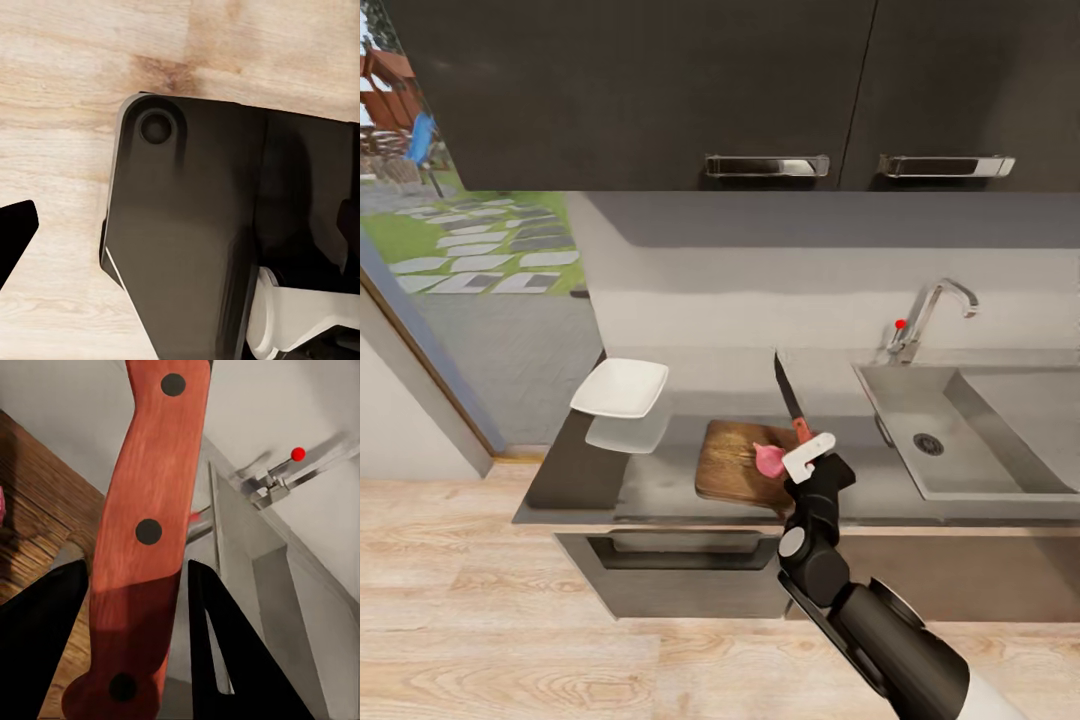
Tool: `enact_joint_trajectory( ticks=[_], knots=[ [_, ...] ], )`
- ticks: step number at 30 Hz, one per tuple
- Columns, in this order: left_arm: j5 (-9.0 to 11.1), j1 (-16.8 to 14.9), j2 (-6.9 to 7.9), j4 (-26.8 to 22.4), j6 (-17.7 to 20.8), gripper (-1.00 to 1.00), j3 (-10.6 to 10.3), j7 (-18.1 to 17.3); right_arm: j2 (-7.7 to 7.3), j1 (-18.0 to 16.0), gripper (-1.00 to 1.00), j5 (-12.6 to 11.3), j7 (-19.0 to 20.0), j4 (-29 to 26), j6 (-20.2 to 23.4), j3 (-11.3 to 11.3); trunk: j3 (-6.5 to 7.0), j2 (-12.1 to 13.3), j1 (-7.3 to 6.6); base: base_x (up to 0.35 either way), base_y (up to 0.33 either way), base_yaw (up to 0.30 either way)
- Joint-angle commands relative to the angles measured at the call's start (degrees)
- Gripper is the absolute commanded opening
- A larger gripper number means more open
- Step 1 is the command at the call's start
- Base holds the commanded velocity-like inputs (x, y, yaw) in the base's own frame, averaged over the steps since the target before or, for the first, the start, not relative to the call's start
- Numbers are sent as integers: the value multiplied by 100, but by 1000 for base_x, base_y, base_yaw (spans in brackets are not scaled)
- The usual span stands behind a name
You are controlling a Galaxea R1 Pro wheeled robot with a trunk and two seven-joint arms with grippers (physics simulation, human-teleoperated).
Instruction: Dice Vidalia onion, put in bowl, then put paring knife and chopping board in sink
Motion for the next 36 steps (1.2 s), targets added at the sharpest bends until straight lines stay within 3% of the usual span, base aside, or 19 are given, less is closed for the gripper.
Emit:
enact_joint_trajectory(
  ticks=[1, 11, 36],
  knots=[
    [58, 3, -5, -9, 8, 100, 32, -58, -4, -8, -100, 37, -4, 30, 43, 27, -9, -11, 3, 5, -16, 0],
    [58, 3, -5, -3, 8, 100, 32, -59, -9, -8, -100, 37, -5, 321, 43, 440, -9, -11, 3, 1, -3, 0],
    [58, 3, -5, -2, 8, 100, 32, -63, 17, -8, -100, 28, -4, 790, 35, 498, -9, -11, 3, 0, 0, 0]
  ],
)
